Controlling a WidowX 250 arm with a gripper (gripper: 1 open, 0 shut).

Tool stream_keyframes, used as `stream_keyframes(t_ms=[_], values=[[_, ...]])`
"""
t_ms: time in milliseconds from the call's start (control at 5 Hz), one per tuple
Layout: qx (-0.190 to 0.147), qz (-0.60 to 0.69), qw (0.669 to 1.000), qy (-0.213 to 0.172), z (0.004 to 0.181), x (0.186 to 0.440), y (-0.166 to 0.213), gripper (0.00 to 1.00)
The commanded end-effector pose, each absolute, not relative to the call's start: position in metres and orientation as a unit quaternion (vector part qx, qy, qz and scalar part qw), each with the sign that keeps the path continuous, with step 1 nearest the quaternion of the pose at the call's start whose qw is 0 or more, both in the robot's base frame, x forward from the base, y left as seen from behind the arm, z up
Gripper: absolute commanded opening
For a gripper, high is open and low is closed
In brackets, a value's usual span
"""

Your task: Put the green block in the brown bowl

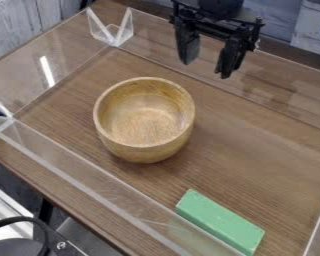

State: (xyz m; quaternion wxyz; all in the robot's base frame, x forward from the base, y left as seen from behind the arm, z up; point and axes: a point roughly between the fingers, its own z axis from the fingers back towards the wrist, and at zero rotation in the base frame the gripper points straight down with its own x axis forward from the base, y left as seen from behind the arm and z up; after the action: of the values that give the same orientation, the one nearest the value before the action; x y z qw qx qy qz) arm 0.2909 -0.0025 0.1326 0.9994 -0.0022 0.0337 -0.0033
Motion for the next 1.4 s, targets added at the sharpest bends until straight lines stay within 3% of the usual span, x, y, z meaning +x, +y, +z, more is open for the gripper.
stream_keyframes(t_ms=[0,600,1200], values=[[-0.002,-0.007,0.999,0.046,0.124,0.286,-0.005,1.00],[-0.005,-0.109,0.993,0.043,0.118,0.225,-0.056,1.00],[-0.011,-0.328,0.943,0.055,0.084,0.184,-0.097,1.00]])
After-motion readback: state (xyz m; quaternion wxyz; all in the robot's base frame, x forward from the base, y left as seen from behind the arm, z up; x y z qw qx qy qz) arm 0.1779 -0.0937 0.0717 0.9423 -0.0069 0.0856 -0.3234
